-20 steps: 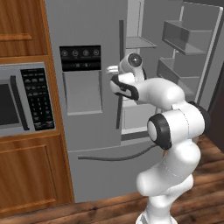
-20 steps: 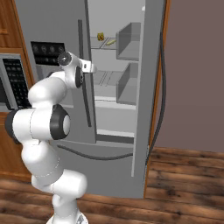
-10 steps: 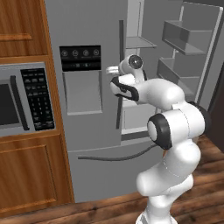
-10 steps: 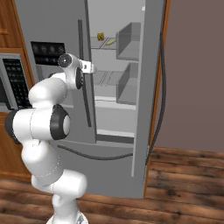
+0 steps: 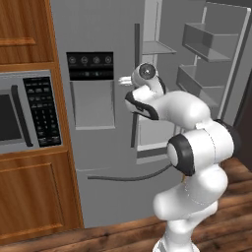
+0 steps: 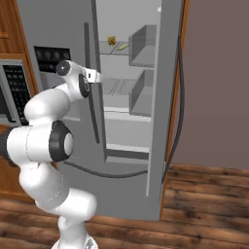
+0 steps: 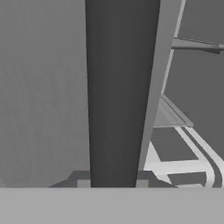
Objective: Retrieve the butter from the fridge and place it on a plate on the dining table. Then retrieve the butter knife by the fridge and place it near the plate.
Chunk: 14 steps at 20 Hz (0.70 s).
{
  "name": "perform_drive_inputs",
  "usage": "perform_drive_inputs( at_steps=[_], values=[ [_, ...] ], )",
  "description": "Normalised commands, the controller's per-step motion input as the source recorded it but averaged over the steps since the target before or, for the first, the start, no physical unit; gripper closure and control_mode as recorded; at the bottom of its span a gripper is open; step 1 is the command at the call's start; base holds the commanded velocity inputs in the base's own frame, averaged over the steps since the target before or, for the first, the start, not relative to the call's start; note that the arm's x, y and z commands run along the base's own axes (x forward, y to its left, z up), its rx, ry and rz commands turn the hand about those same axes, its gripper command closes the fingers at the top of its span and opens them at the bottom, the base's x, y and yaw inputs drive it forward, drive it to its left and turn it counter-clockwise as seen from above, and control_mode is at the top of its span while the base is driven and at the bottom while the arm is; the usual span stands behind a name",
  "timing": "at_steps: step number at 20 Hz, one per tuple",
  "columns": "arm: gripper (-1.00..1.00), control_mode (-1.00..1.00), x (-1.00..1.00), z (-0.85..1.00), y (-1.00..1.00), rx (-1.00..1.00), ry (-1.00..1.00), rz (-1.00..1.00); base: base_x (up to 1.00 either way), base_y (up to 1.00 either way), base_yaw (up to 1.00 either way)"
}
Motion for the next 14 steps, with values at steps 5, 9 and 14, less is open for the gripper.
perform_drive_inputs(
  at_steps=[5, 9, 14],
  values=[
    [1.00, -1.00, -0.76, 0.02, 0.53, 0.00, 0.09, -0.16, 0.00, 0.00, 0.00],
    [1.00, -1.00, -0.93, 0.06, 0.43, 0.00, 0.11, -0.12, 0.00, 0.00, 0.00],
    [1.00, -1.00, -0.75, -0.01, 0.56, 0.04, 0.09, -0.04, 0.00, 0.00, 0.00]
  ],
)
